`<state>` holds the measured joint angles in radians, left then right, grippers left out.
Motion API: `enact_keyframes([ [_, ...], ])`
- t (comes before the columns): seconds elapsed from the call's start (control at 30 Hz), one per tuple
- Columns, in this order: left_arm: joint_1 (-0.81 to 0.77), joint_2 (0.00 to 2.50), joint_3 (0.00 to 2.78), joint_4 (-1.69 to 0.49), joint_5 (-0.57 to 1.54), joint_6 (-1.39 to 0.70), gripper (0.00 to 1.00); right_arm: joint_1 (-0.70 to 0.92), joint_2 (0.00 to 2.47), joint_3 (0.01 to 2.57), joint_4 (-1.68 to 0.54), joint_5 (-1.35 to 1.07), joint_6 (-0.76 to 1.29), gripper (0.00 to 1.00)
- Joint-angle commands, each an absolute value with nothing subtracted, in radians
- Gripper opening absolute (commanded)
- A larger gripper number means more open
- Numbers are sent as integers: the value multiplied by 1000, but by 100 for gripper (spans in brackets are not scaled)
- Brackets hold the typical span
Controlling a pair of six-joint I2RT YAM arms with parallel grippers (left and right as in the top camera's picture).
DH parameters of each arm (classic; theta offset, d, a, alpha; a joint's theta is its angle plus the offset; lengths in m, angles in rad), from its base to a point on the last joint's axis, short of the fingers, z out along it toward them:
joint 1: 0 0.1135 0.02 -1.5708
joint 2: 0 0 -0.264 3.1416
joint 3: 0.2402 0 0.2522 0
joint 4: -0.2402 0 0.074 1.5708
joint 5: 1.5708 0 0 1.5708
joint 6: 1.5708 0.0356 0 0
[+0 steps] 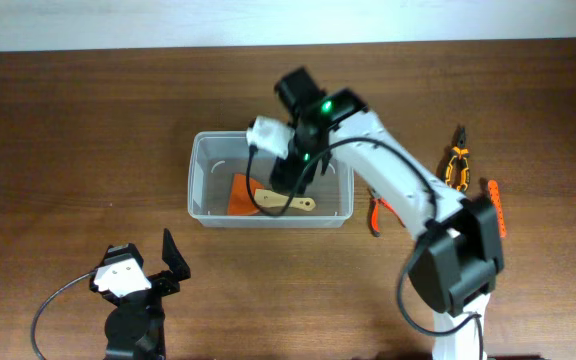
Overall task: Pack container
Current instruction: 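Move the right gripper back over the red-handled cutters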
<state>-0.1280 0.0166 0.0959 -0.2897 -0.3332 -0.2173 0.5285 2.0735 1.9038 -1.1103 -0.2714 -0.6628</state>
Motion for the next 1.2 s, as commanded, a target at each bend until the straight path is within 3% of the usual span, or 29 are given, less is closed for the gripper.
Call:
enact_keyframes([
  [0.0,-131,12,93,-292,-337,-208,99,451,1996,2136,-1247,-259,-487,84],
  [0.13,-131,12,93,-292,-337,-208,99,341,1995,2302,-1409,-99,-244,81],
  [0.2,-131,12,93,-292,-337,-208,99,282,1995,2348,-1472,-100,-203,74],
  [0.27,-131,12,93,-292,-337,-208,99,225,1995,2366,-1520,-100,-196,61],
  [0.4,-131,12,93,-292,-337,-208,99,141,2002,2354,-1585,-100,-226,58],
  [0.57,-131,12,93,-292,-337,-208,99,83,2004,2249,-1600,-100,-340,42],
  [0.83,-131,12,93,-292,-337,-208,99,50,2004,1823,-1388,-65,-484,41],
  [1.17,-131,12,93,-292,-337,-208,99,51,2004,1518,-1190,-48,-492,34],
])
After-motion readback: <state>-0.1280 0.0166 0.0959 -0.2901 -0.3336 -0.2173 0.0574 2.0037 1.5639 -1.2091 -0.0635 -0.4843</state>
